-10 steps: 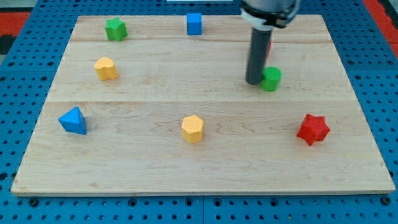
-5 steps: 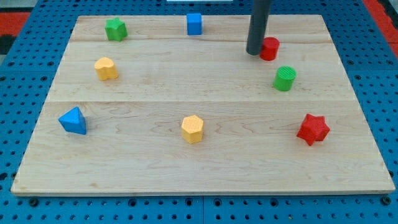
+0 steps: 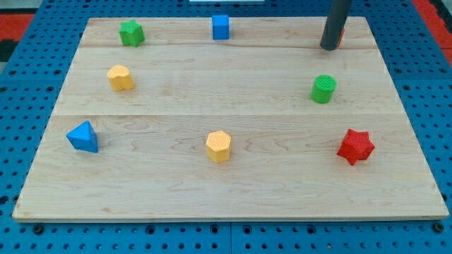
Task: Move the red circle slightly towards right of blue cube
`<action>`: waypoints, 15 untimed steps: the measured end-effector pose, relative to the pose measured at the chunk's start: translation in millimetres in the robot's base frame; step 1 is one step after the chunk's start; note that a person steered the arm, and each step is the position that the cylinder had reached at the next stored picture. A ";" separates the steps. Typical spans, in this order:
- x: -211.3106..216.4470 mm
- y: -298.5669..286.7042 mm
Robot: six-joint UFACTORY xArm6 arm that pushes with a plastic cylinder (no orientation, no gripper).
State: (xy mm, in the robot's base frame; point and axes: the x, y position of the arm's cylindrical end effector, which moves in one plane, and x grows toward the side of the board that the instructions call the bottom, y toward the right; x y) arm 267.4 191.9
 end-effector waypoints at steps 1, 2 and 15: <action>-12.8 -0.1; -4.8 5.3; 55.8 -255.0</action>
State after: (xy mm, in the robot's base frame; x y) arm 323.2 -63.1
